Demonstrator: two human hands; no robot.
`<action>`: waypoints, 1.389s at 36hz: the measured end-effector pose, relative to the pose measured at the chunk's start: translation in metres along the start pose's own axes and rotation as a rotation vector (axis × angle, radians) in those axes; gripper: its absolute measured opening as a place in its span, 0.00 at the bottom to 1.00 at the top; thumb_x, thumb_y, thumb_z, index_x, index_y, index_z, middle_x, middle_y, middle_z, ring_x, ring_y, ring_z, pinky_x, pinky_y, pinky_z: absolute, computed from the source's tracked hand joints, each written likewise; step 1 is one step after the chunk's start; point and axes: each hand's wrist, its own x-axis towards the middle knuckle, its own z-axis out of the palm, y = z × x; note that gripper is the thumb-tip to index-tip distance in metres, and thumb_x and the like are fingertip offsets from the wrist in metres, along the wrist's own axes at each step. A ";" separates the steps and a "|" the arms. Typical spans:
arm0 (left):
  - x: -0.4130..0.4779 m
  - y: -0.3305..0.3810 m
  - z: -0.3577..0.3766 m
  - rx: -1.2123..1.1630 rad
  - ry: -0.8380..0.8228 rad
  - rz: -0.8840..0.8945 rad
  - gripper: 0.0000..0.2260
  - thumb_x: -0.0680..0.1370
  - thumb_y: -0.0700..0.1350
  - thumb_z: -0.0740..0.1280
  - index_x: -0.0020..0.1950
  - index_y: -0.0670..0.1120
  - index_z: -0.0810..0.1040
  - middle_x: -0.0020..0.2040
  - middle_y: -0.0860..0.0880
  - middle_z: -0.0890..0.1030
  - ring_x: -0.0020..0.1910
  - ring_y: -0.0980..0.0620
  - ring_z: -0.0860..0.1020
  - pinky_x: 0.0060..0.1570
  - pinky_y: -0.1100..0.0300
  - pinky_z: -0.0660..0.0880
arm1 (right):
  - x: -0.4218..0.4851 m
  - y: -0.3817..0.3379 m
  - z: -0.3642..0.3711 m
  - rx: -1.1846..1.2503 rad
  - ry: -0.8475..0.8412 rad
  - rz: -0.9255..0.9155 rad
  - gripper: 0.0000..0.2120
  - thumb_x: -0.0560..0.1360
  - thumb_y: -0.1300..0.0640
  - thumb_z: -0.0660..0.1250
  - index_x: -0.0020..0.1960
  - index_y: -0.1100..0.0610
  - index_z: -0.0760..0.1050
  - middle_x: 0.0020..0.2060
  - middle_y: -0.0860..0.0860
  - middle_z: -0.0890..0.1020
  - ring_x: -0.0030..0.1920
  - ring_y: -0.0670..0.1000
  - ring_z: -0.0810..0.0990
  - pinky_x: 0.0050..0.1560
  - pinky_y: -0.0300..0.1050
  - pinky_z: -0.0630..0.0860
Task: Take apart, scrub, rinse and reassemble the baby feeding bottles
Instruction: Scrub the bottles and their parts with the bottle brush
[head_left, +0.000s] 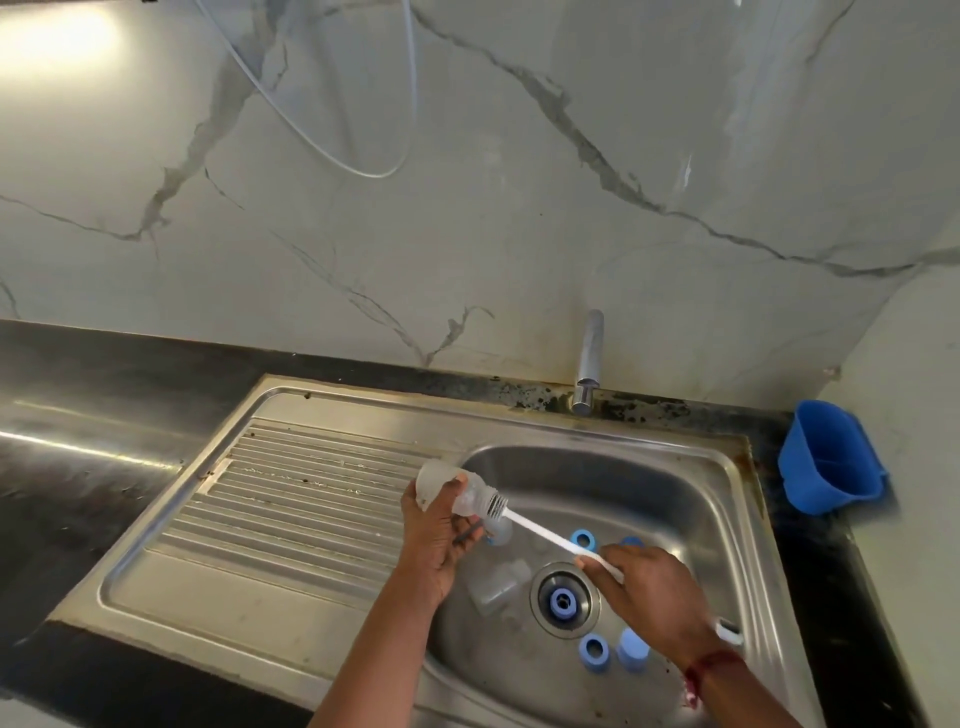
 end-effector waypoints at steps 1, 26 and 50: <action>-0.002 0.000 0.001 0.015 -0.021 0.012 0.24 0.76 0.46 0.72 0.68 0.54 0.66 0.59 0.41 0.79 0.48 0.41 0.82 0.45 0.49 0.81 | 0.001 -0.001 0.001 -0.026 0.055 -0.037 0.20 0.78 0.39 0.58 0.33 0.48 0.76 0.23 0.42 0.68 0.23 0.43 0.66 0.23 0.31 0.60; -0.026 -0.005 0.031 -0.004 -0.158 0.204 0.22 0.73 0.44 0.73 0.63 0.48 0.68 0.62 0.39 0.76 0.58 0.36 0.80 0.40 0.51 0.81 | 0.000 -0.021 0.005 0.051 0.327 0.041 0.25 0.81 0.40 0.56 0.38 0.54 0.80 0.27 0.47 0.75 0.25 0.50 0.73 0.23 0.42 0.68; -0.008 0.004 -0.002 0.339 -0.365 0.323 0.21 0.68 0.50 0.77 0.57 0.53 0.71 0.57 0.44 0.77 0.54 0.44 0.82 0.47 0.42 0.82 | 0.006 -0.015 0.005 0.233 -0.058 0.045 0.29 0.75 0.29 0.56 0.29 0.51 0.68 0.21 0.45 0.68 0.26 0.43 0.69 0.27 0.34 0.61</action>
